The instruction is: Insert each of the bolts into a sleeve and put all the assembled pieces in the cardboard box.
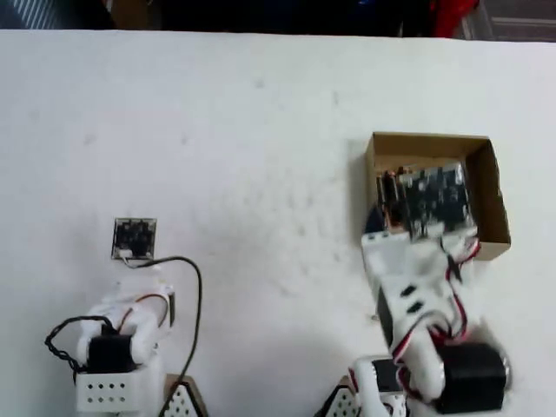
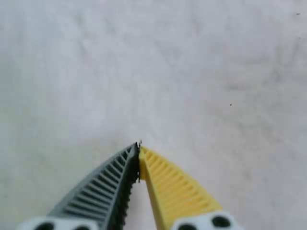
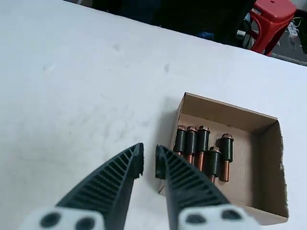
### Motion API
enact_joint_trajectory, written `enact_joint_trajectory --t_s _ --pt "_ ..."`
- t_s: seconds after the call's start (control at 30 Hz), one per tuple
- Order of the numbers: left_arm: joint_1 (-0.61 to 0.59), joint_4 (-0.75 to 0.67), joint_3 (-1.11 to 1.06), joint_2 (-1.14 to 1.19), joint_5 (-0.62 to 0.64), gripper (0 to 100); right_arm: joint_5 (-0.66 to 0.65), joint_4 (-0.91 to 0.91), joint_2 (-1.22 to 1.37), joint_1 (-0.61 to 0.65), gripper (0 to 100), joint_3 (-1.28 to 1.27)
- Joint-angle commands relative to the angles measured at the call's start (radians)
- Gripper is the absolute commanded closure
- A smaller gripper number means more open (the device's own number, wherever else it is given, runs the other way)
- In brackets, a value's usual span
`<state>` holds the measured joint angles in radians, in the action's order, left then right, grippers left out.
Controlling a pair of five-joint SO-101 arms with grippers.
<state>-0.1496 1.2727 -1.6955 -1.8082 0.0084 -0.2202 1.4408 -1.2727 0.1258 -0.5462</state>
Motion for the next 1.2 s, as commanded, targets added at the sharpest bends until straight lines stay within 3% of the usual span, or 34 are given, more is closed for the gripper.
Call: enact_joint_trajectory --t_s 0.0,0.47,0.63,0.9,1.17 --pt "0.01 0.011 0.002 -0.008 0.011 98 0.002 -0.028 -0.077 -0.005 96.8 -0.084" --pt "0.01 0.011 0.002 -0.008 0.011 98 0.002 -0.028 -0.397 -0.007 96.8 -0.325" --pt "0.01 0.011 0.002 -0.008 0.011 98 -0.003 -0.03 -0.516 -0.061 96.8 -0.351" --pt "0.01 0.011 0.002 -0.008 0.011 98 -0.058 -0.033 -0.526 -0.068 96.8 -0.374" --pt "0.01 0.011 0.002 -0.008 0.011 98 -0.055 -0.197 -0.526 -0.076 96.8 -0.539"
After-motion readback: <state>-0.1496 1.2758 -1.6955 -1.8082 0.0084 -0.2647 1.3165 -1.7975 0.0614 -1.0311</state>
